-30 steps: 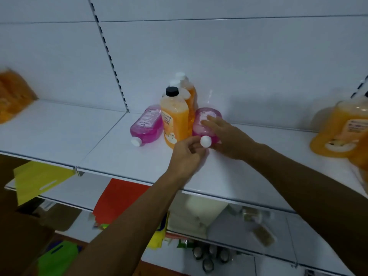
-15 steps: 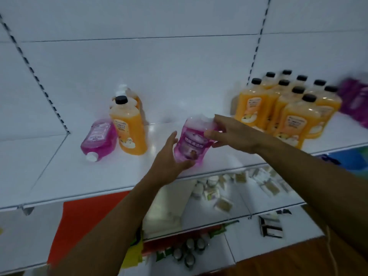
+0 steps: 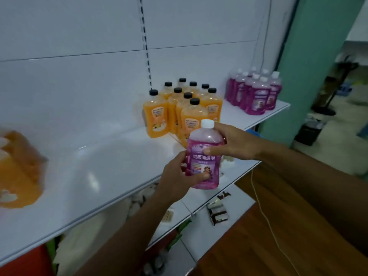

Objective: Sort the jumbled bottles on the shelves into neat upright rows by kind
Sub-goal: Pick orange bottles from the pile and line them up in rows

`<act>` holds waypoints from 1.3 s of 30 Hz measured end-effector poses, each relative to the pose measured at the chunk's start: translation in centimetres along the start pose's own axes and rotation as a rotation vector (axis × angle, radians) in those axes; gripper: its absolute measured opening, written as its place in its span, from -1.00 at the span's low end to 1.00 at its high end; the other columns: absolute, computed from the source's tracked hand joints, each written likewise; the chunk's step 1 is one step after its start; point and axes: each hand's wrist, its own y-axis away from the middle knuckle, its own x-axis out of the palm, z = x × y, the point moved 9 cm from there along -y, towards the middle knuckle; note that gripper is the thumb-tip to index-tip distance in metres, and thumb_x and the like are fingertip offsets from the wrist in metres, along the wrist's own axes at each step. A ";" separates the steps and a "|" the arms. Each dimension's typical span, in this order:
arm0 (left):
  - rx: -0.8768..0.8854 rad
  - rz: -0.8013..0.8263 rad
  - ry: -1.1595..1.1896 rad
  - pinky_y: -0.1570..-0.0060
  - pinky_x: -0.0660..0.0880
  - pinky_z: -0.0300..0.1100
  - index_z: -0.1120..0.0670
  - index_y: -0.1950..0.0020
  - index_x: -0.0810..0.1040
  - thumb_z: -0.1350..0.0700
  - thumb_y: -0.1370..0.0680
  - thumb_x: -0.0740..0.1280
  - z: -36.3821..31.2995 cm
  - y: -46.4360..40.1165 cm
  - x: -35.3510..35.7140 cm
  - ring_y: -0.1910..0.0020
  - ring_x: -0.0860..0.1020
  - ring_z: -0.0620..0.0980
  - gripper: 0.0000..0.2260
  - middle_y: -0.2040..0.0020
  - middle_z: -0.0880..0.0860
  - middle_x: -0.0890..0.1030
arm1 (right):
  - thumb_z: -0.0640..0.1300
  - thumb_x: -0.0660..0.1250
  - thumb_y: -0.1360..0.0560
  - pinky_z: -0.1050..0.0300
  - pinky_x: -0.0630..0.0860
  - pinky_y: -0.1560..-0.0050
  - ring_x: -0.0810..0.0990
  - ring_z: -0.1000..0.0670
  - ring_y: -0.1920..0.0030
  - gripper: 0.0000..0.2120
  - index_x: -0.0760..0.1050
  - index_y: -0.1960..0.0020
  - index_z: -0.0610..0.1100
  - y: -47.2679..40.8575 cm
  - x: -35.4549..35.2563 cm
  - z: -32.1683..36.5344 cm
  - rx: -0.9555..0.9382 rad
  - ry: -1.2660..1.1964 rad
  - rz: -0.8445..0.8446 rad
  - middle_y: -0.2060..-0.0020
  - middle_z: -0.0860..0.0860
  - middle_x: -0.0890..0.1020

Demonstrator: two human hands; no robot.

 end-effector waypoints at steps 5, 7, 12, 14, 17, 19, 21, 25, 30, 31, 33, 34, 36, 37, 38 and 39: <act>-0.001 0.096 0.037 0.00 0.61 -0.16 -0.03 -0.27 0.47 0.04 -0.33 0.59 -1.8 -4.5 9.1 -0.04 0.61 -0.11 -0.44 -0.07 -0.10 0.63 | 0.04 0.43 -0.40 0.08 0.63 0.01 0.65 0.05 -0.05 -0.53 0.41 -0.22 -0.11 3.5 -7.7 -5.9 0.056 0.051 -0.161 -0.07 0.02 0.62; 0.006 0.108 0.048 0.10 0.58 -0.34 -0.02 -0.27 0.45 0.09 -0.35 0.57 -3.0 -6.6 12.3 0.01 0.59 -0.22 -0.46 -0.04 -0.15 0.60 | 0.09 0.43 -0.38 -0.02 0.63 -0.03 0.65 -0.02 -0.06 -0.43 0.39 -0.27 -0.16 4.6 -10.9 -8.0 0.053 0.073 -0.205 -0.09 -0.04 0.62; 0.027 0.090 0.081 0.22 0.47 -0.51 0.05 -0.32 0.44 0.14 -0.40 0.53 -5.3 -12.4 19.0 0.05 0.54 -0.39 -0.46 -0.04 -0.13 0.58 | -0.06 0.43 -0.46 0.12 0.60 -0.10 0.61 0.08 -0.10 -0.45 0.33 -0.40 -0.03 5.7 -18.6 -12.3 0.029 0.053 -0.311 -0.18 0.02 0.58; 0.025 0.055 0.084 0.19 0.49 -0.50 0.06 -0.37 0.42 0.13 -0.41 0.53 -5.5 -14.6 20.9 0.01 0.56 -0.28 -0.43 -0.12 -0.05 0.58 | -0.03 0.43 -0.46 0.06 0.59 -0.13 0.60 0.06 -0.13 -0.42 0.32 -0.41 -0.03 5.4 -21.0 -13.9 0.018 0.081 -0.332 -0.20 0.02 0.57; 0.034 -0.005 0.061 0.05 0.55 -0.39 0.02 -0.40 0.39 0.05 -0.40 0.53 -5.7 -17.2 22.4 -0.07 0.56 -0.12 -0.39 -0.20 -0.02 0.57 | -0.01 0.46 -0.44 -0.04 0.58 -0.16 0.59 0.01 -0.13 -0.47 0.37 -0.34 -0.06 4.2 -23.7 -15.6 0.029 0.151 -0.362 -0.18 0.04 0.56; 0.038 -0.062 0.032 -0.09 0.58 -0.19 0.00 -0.40 0.40 0.00 -0.38 0.54 -5.2 -19.3 22.8 -0.11 0.56 -0.07 -0.37 -0.19 -0.02 0.57 | 0.00 0.51 -0.39 -0.03 0.57 -0.17 0.58 0.00 -0.13 -0.39 0.38 -0.36 -0.07 2.8 -25.7 -16.5 0.031 0.178 -0.387 -0.18 0.04 0.57; 0.043 -0.125 0.011 -0.12 0.58 -0.08 -0.02 -0.38 0.42 -0.03 -0.36 0.55 -4.6 -21.1 22.7 -0.11 0.56 -0.08 -0.37 -0.17 -0.03 0.58 | -0.01 0.55 -0.35 0.17 0.55 -0.09 0.56 0.03 -0.11 -0.36 0.38 -0.35 -0.04 1.0 -27.3 -17.2 0.021 0.223 -0.409 -0.17 0.06 0.56; 0.034 -0.219 0.035 -0.07 0.58 -0.13 -0.03 -0.35 0.44 -0.01 -0.35 0.56 -3.5 -24.8 22.2 -0.04 0.58 -0.13 -0.40 -0.14 -0.05 0.60 | -0.12 0.57 -0.33 0.36 0.43 0.14 0.52 0.01 -0.07 -0.28 0.29 -0.37 0.02 -3.3 -29.4 -17.6 -0.022 0.330 -0.396 -0.15 0.00 0.53; 0.029 -0.321 0.055 -0.06 0.54 -0.25 -0.03 -0.40 0.41 0.01 -0.37 0.55 -1.5 -30.6 20.9 -0.07 0.56 -0.18 -0.36 -0.20 -0.05 0.57 | -0.10 0.59 -0.30 0.05 0.55 -0.02 0.56 -0.05 -0.02 -0.35 0.38 -0.30 -0.09 -10.2 -32.0 -17.3 -0.100 0.503 -0.312 -0.09 -0.08 0.58; 0.024 -0.341 0.065 -0.03 0.52 -0.31 -0.04 -0.40 0.41 0.01 -0.37 0.54 -0.9 -31.8 20.5 -0.06 0.55 -0.21 -0.37 -0.20 -0.06 0.56 | -0.10 0.59 -0.29 0.11 0.54 0.02 0.56 -0.04 -0.01 -0.36 0.39 -0.28 -0.10 -11.7 -32.4 -17.2 -0.122 0.525 -0.292 -0.07 -0.07 0.58; 0.003 -0.401 0.093 0.04 0.48 -0.41 -0.06 -0.38 0.42 0.03 -0.39 0.54 0.2 -34.4 19.7 -0.03 0.54 -0.28 -0.41 -0.19 -0.07 0.57 | -0.12 0.58 -0.30 0.28 0.46 0.14 0.55 0.00 0.03 -0.41 0.41 -0.25 -0.10 -15.0 -32.9 -17.1 -0.159 0.569 -0.251 -0.03 -0.04 0.59; -0.005 -0.432 0.111 0.05 0.49 -0.41 -0.06 -0.37 0.43 0.04 -0.39 0.54 0.6 -35.8 19.4 -0.02 0.55 -0.28 -0.42 -0.18 -0.07 0.58 | -0.11 0.57 -0.30 0.27 0.43 0.18 0.55 -0.01 0.05 -0.42 0.41 -0.24 -0.10 -16.7 -33.2 -17.0 -0.177 0.602 -0.236 -0.01 -0.04 0.59; -0.017 -0.491 0.143 0.01 0.53 -0.32 -0.05 -0.37 0.42 0.08 -0.39 0.54 1.6 -38.4 18.7 -0.03 0.56 -0.25 -0.41 -0.17 -0.07 0.58 | -0.08 0.58 -0.29 0.15 0.43 0.17 0.54 -0.05 0.08 -0.43 0.41 -0.20 -0.11 -20.1 -33.9 -17.1 -0.202 0.680 -0.210 0.05 -0.04 0.59; -0.028 -0.518 0.162 0.00 0.55 -0.30 -0.04 -0.37 0.42 0.09 -0.39 0.54 2.0 -39.5 18.5 -0.03 0.56 -0.25 -0.41 -0.16 -0.09 0.58 | -0.06 0.58 -0.29 0.11 0.45 0.15 0.54 -0.06 0.09 -0.44 0.40 -0.18 -0.12 -21.6 -34.2 -17.2 -0.208 0.720 -0.195 0.07 -0.04 0.58; -0.040 -0.539 0.182 0.00 0.55 -0.30 -0.03 -0.36 0.42 0.09 -0.39 0.55 2.6 -40.6 18.3 -0.02 0.56 -0.26 -0.42 -0.14 -0.10 0.59 | -0.04 0.58 -0.28 0.08 0.47 0.14 0.53 -0.07 0.10 -0.44 0.40 -0.17 -0.11 -23.0 -34.6 -17.4 -0.208 0.753 -0.180 0.09 -0.03 0.56; -0.052 -0.553 0.197 0.02 0.55 -0.32 -0.02 -0.33 0.43 0.10 -0.38 0.55 3.2 -41.7 18.1 -0.01 0.57 -0.28 -0.44 -0.12 -0.11 0.59 | -0.02 0.58 -0.28 0.06 0.48 0.14 0.53 -0.07 0.10 -0.44 0.39 -0.16 -0.09 -24.3 -34.9 -17.7 -0.201 0.779 -0.167 0.10 -0.02 0.54</act>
